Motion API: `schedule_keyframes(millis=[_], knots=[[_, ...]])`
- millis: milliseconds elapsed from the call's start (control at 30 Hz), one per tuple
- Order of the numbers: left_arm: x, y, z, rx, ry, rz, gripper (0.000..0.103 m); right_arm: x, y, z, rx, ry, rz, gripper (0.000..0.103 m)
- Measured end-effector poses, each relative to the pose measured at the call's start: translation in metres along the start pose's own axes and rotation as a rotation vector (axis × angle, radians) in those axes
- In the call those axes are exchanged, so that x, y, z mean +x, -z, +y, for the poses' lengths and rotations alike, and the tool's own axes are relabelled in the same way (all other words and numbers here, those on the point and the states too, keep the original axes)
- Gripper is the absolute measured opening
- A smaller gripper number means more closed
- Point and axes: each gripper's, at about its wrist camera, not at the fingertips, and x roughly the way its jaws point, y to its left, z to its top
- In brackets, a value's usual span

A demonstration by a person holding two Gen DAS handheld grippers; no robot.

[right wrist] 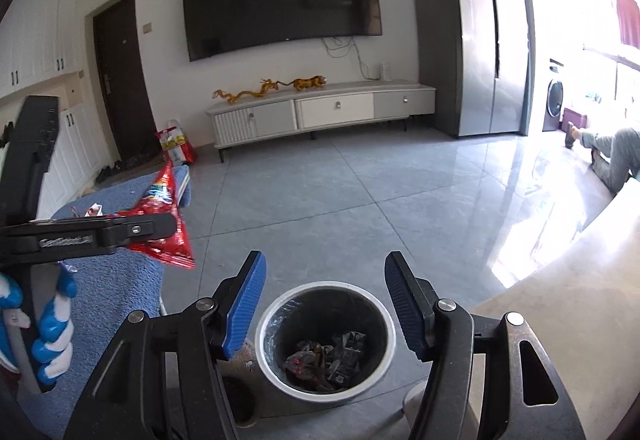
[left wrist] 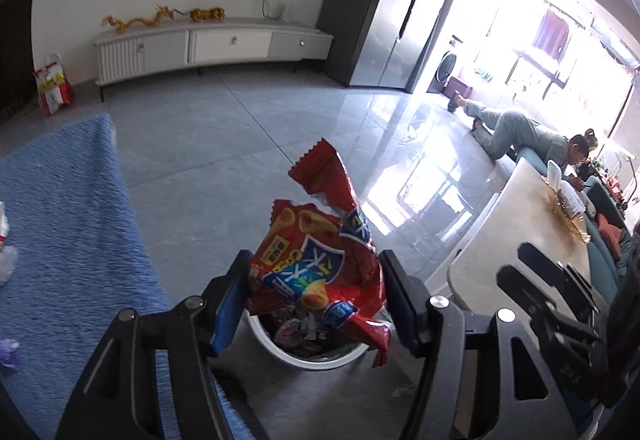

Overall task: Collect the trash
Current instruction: 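Open the left gripper to drop the snack bag while the right gripper drops the carton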

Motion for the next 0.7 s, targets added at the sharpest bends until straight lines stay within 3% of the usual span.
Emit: schedule_keyframes(millis=[367, 500, 700], knots=[[0.077, -0.002, -0.02, -0.008, 0.035, 0.118, 0.067, 0.01, 0.015, -0.036, 0.051, 0.057, 0.04, 0.061], [0.073, 0.004, -0.02, 0.018, 0.019, 0.1, 0.067, 0.015, 0.018, -0.04, 0.062, 0.05, 0.051, 0.061], [0.036, 0.009, -0.019, 0.044, -0.007, 0.008, 0.067, 0.009, 0.014, -0.029, 0.052, 0.02, 0.035, 0.061]])
